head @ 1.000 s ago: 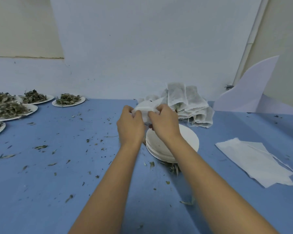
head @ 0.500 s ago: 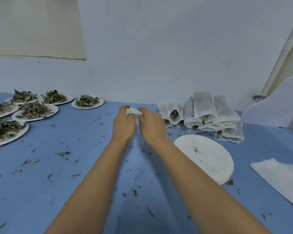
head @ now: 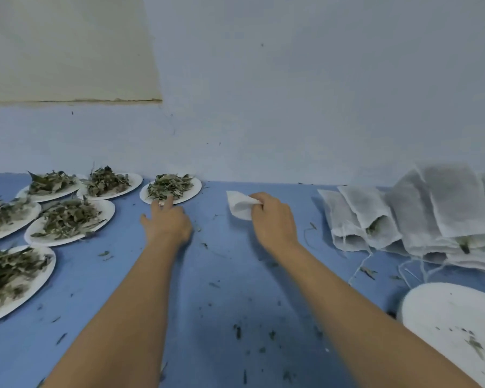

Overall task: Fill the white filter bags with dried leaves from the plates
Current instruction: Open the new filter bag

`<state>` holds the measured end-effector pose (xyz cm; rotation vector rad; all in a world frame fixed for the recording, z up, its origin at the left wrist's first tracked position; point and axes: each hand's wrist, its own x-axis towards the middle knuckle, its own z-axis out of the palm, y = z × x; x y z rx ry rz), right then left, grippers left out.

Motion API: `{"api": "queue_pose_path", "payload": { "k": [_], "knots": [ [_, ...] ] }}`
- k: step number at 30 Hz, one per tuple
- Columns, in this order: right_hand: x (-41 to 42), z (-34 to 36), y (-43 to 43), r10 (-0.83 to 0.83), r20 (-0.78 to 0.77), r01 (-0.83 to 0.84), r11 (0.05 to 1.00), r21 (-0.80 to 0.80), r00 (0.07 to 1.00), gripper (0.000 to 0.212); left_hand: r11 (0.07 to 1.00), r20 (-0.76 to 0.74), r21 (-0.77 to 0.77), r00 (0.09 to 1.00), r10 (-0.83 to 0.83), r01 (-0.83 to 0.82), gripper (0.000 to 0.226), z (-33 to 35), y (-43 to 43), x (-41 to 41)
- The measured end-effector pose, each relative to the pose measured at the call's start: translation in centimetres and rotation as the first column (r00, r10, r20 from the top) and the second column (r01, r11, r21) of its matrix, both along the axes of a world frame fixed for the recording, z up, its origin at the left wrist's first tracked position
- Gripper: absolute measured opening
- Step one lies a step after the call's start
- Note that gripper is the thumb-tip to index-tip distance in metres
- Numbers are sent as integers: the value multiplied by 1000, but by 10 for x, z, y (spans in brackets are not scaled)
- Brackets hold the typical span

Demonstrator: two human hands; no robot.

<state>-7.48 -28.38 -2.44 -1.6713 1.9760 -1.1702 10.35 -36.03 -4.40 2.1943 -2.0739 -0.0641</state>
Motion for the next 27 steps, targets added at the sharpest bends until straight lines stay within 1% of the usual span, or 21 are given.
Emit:
{"api": "queue_pose_path", "payload": {
  "k": [2,7,12,14,15,17,20,23,27],
  "knots": [
    [2,-1,-10,2,4,-2,1000,-12,1000,38,1000,0,19,1000,-18,18,44,-5,-14,1],
    [0,-4,-26,23,35,-22,999,-48,999,35,999,-22,-24,999,-27,27,43,-11,-30,-3],
    [-6,-7,-23,14,85,-10,999,-46,996,34,998,-48,-51,998,-43,41,39,-10,-18,-10],
    [-9,-6,-17,9,122,-1,998,-65,993,33,996,-34,-60,998,-62,59,39,-8,-6,-18],
    [-11,-4,-12,3,149,9,997,-75,989,31,995,-30,-68,997,-71,69,38,-7,3,-23],
    [-17,1,-1,-11,259,31,997,-72,966,28,992,-43,-95,995,-90,86,38,-4,24,-37],
    [-30,10,28,-20,451,37,999,-29,893,20,978,-53,-173,990,-128,117,37,0,69,-61],
    [-44,13,69,-17,519,29,999,-16,855,17,955,8,-236,984,-180,177,35,-1,125,-85],
    [-62,10,133,27,600,-17,1000,-23,799,16,948,76,-224,974,-213,225,32,-5,200,-111]
  ]
}}
